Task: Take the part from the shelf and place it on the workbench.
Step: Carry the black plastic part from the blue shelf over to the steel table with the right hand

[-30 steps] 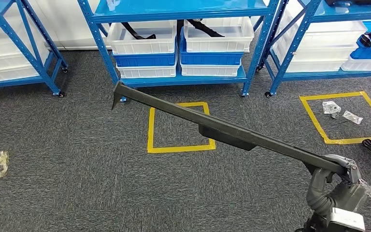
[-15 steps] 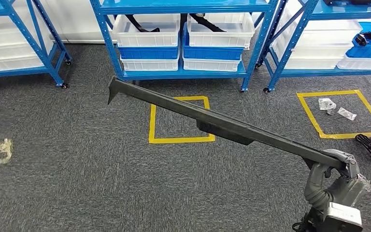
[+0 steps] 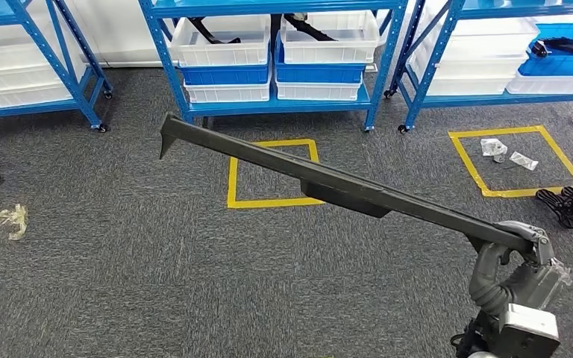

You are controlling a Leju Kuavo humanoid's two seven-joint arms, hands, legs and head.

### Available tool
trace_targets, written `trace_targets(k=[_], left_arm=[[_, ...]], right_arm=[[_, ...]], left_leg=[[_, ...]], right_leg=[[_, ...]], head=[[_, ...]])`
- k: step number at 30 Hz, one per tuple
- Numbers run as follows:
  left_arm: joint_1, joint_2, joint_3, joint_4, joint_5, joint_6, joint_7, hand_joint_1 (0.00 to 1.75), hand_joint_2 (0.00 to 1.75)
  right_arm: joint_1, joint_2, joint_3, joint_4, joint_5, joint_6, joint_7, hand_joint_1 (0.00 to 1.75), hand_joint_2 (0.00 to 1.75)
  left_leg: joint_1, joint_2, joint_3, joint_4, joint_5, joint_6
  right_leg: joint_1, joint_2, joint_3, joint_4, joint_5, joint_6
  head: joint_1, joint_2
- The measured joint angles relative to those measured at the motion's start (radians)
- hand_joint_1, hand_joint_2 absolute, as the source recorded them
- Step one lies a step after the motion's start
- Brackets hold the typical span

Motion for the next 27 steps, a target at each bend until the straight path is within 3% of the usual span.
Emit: trace_targets(k=[2, 3, 4, 5, 7, 9, 10, 12, 14, 16, 18, 19, 20, 21, 23, 25, 27], left_arm=[[0.001, -0.001, 0.000, 0.000, 0.002, -0.002, -0.005, 0.00, 1.75], [0.001, -0.002, 0.000, 0.000, 0.002, -0.002, -0.005, 0.00, 1.75], [0.000, -0.002, 0.000, 0.000, 0.002, -0.002, -0.005, 0.00, 1.75], [0.000, -0.002, 0.000, 0.000, 0.002, -0.001, -0.004, 0.00, 1.75], [-0.001, -0.002, 0.000, 0.000, 0.002, 0.001, -0.003, 0.00, 1.75], [-0.003, -0.002, 0.000, 0.000, 0.002, 0.003, -0.001, 0.00, 1.75], [-0.004, -0.003, 0.000, 0.000, 0.002, 0.003, -0.001, 0.00, 1.75], [-0.005, -0.004, 0.000, 0.000, 0.002, 0.004, 0.000, 0.00, 1.75], [-0.005, -0.006, 0.000, 0.000, 0.002, 0.004, 0.001, 0.00, 1.75], [-0.006, -0.008, 0.000, 0.000, 0.002, 0.005, 0.001, 0.00, 1.75], [-0.006, -0.009, 0.000, 0.000, 0.002, 0.005, 0.001, 0.00, 1.75], [-0.005, -0.010, 0.000, 0.000, 0.002, 0.005, 0.001, 0.00, 1.75], [-0.005, -0.010, 0.000, 0.000, 0.002, 0.005, 0.001, 0.00, 1.75], [-0.005, -0.011, 0.000, 0.000, 0.002, 0.005, 0.001, 0.00, 1.75], [-0.005, -0.012, 0.000, 0.000, 0.002, 0.005, 0.002, 0.00, 1.75], [-0.006, -0.011, 0.000, 0.000, 0.002, 0.006, 0.004, 0.00, 1.75], [-0.006, -0.011, 0.000, 0.000, 0.001, 0.007, 0.004, 0.00, 1.75]], right_arm=[[-0.002, 0.001, -0.001, 0.002, 0.001, 0.002, 0.000, 1.75, 1.75], [-0.003, 0.001, -0.001, 0.004, 0.001, 0.003, -0.001, 1.75, 1.75], [-0.003, 0.002, -0.001, 0.006, 0.002, 0.004, -0.001, 1.75, 1.75], [-0.003, 0.003, -0.001, 0.008, 0.002, 0.005, -0.001, 1.75, 1.75], [-0.004, 0.004, -0.001, 0.011, 0.005, 0.008, -0.001, 1.75, 1.75], [-0.008, 0.006, -0.002, 0.012, 0.009, 0.013, -0.001, 1.75, 1.75], [-0.011, 0.007, -0.002, 0.012, 0.011, 0.015, -0.001, 1.75, 1.75], [-0.015, 0.009, -0.003, 0.012, 0.012, 0.018, -0.001, 1.75, 1.75], [-0.017, 0.011, -0.005, 0.013, 0.013, 0.018, -0.001, 1.75, 1.75], [-0.018, 0.011, -0.007, 0.014, 0.013, 0.018, -0.002, 1.75, 1.75], [-0.018, 0.011, -0.008, 0.017, 0.013, 0.018, -0.002, 1.75, 1.75], [-0.017, 0.012, -0.008, 0.019, 0.013, 0.018, -0.002, 1.75, 1.75], [-0.017, 0.012, -0.008, 0.021, 0.013, 0.018, -0.002, 1.75, 1.75], [-0.018, 0.012, -0.008, 0.022, 0.013, 0.019, -0.002, 1.75, 1.75], [-0.021, 0.012, -0.009, 0.023, 0.012, 0.024, 0.001, 1.75, 1.75], [-0.026, 0.011, -0.009, 0.027, 0.011, 0.032, 0.007, 1.75, 1.75], [-0.028, 0.011, -0.011, 0.032, 0.013, 0.037, 0.011, 1.75, 1.75]], left_leg=[[0.002, -0.003, -0.031, 0.119, -0.106, -0.008], [0.002, -0.003, -0.042, 0.182, -0.135, -0.010], [0.002, -0.003, -0.041, 0.223, -0.140, -0.012], [0.002, -0.003, -0.025, 0.230, -0.127, -0.011], [0.002, -0.004, 0.068, 0.125, -0.083, -0.004], [0.000, -0.007, 0.169, -0.016, -0.072, 0.008], [-0.003, -0.009, 0.193, -0.054, -0.075, 0.013], [-0.008, -0.008, 0.194, -0.071, -0.074, 0.024], [-0.007, -0.002, 0.187, -0.080, -0.060, 0.042], [-0.004, 0.003, 0.174, -0.086, -0.044, 0.056], [-0.005, 0.006, 0.157, -0.085, -0.032, 0.059], [-0.006, 0.007, 0.150, -0.085, -0.027, 0.058], [-0.006, 0.008, 0.144, -0.084, -0.023, 0.057], [-0.005, 0.008, 0.141, -0.082, -0.020, 0.054], [-0.005, 0.008, 0.134, -0.074, -0.018, 0.048], [-0.009, 0.008, 0.127, -0.063, -0.017, 0.039], [-0.011, 0.006, 0.122, -0.061, -0.012, 0.028]], right_leg=[[0.002, -0.003, -0.024, 0.001, 0.021, -0.010], [0.003, -0.003, -0.035, 0.003, 0.031, -0.010], [0.004, -0.003, -0.045, 0.004, 0.041, -0.008], [0.005, -0.003, -0.056, 0.006, 0.049, -0.006], [0.005, -0.002, -0.070, 0.010, 0.060, 0.001], [0.009, -0.003, -0.077, 0.014, 0.067, 0.011], [0.010, -0.004, -0.079, 0.015, 0.071, 0.017], [0.012, -0.005, -0.082, 0.013, 0.079, 0.031], [0.012, -0.004, -0.098, 0.032, 0.068, 0.038], [0.011, -0.003, -0.145, 0.129, 0.011, 0.033], [0.011, -0.003, -0.200, 0.272, -0.055, 0.032], [0.011, -0.003, -0.211, 0.313, -0.071, 0.036], [0.009, -0.003, -0.201, 0.312, -0.070, 0.043], [0.007, -0.003, -0.168, 0.265, -0.054, 0.053], [0.001, -0.004, -0.074, 0.108, -0.007, 0.068], [0.003, -0.001, -0.027, 0.015, 0.018, 0.062], [0.008, 0.001, -0.031, 0.010, 0.023, 0.044]], head=[[0.000, 0.000], [-0.001, 0.000], [-0.001, 0.000], [-0.001, 0.000], [-0.001, 0.000], [0.000, 0.000], [0.000, 0.000], [0.001, 0.000], [0.002, 0.000], [0.005, 0.000], [0.007, 0.000], [0.007, 0.000], [0.008, 0.000], [0.007, 0.000], [0.008, 0.000], [0.008, 0.000], [0.007, 0.000]])
